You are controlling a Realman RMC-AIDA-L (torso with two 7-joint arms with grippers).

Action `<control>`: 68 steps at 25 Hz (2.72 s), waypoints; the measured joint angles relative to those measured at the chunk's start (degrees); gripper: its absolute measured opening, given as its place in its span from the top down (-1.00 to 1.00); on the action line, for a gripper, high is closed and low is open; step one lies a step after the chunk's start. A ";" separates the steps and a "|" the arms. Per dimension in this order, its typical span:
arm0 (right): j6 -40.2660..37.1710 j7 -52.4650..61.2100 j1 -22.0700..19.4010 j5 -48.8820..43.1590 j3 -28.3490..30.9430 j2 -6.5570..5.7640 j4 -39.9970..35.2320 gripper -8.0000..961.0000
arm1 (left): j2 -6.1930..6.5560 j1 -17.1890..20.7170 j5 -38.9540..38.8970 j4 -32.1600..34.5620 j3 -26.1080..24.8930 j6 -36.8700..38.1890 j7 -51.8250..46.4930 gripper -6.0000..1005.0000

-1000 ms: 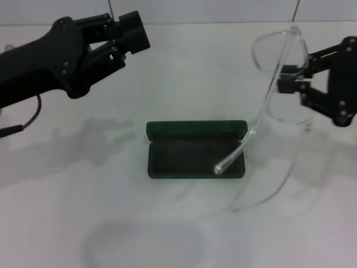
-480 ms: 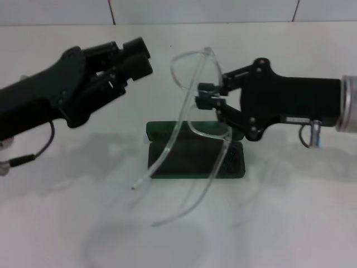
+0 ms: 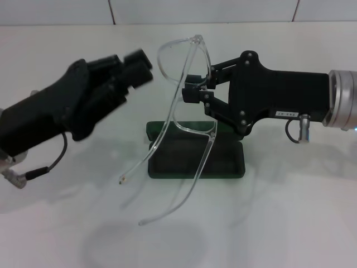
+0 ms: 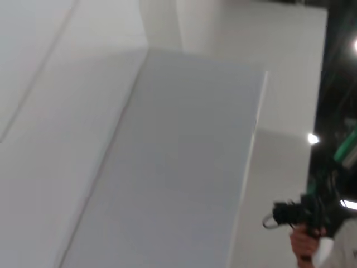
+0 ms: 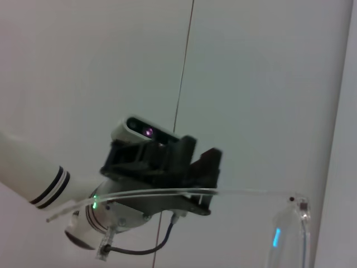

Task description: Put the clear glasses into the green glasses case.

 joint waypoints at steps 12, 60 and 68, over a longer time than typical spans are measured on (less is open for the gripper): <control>-0.86 -0.32 1.22 0.28 -0.06 0.03 2.14 0.74 | -0.10 0.08 -2.13 -2.81 0.74 -0.40 2.26 0.80; -2.46 -1.75 4.47 2.63 -0.24 0.14 7.18 0.74 | -0.16 -2.26 3.55 1.53 3.60 -6.86 -1.43 0.92; -2.00 -1.77 4.48 2.63 -0.10 0.10 8.07 0.74 | -0.23 -2.25 2.78 1.77 3.61 -6.89 -1.79 0.92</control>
